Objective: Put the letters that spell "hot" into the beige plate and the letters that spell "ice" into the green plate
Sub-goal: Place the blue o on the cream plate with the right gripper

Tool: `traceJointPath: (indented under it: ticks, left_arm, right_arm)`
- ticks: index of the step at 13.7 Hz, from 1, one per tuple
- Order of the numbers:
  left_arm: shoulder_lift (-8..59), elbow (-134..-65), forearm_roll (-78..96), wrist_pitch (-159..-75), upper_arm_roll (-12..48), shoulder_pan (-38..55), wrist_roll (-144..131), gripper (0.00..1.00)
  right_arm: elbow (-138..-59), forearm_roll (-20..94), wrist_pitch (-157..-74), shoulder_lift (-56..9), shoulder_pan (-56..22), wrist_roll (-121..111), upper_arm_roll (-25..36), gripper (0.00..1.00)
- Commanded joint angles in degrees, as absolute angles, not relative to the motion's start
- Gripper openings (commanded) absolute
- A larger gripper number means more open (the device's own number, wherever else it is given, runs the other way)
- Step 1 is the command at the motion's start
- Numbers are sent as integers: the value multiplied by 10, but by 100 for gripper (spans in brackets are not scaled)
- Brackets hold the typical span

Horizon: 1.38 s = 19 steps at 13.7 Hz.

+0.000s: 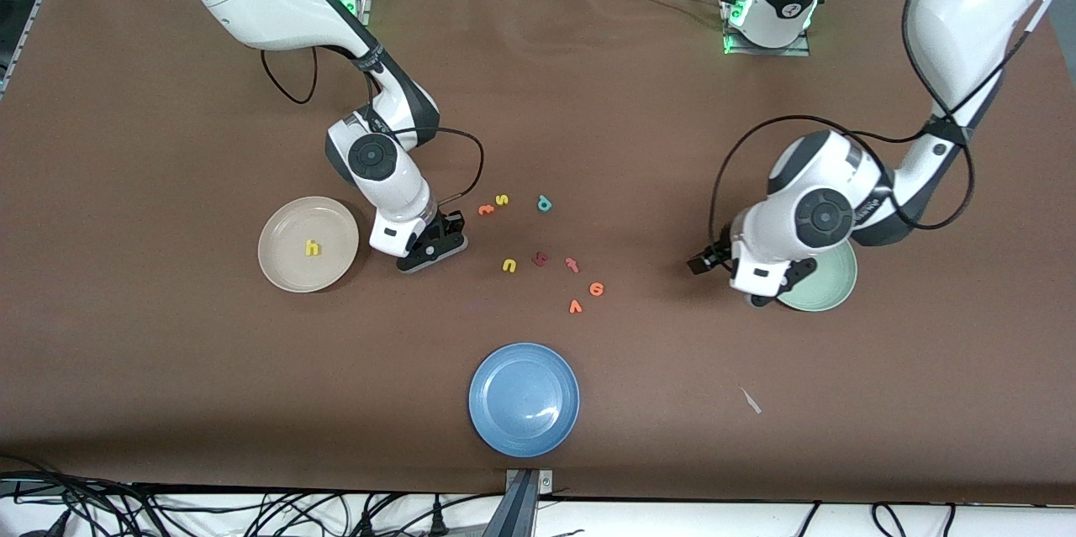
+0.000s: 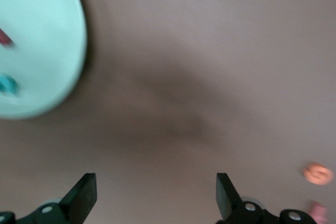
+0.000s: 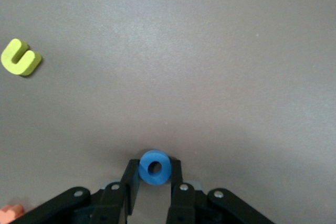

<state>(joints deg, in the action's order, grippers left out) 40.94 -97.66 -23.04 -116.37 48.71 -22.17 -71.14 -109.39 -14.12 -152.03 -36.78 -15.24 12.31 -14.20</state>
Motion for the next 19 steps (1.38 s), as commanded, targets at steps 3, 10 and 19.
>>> traceJointPath:
  ticks: [3,10,19]
  left_arm:
    - [432,-914,-205,-1189,399,-98,-934,100]
    - [456,-913,-210,-1251,379,-40,-1065,100]
    - [461,-880,-215,-1251,376,-11,-1102,100]
  right_arm:
    - [-1097,-140,-1471,-329,-120,67,-136,14]
    - [-1129,-112,-1339,-226,-17,-137,-125,16]
    - [-1140,-72,-1336,-227,-12,-46,-134,86]
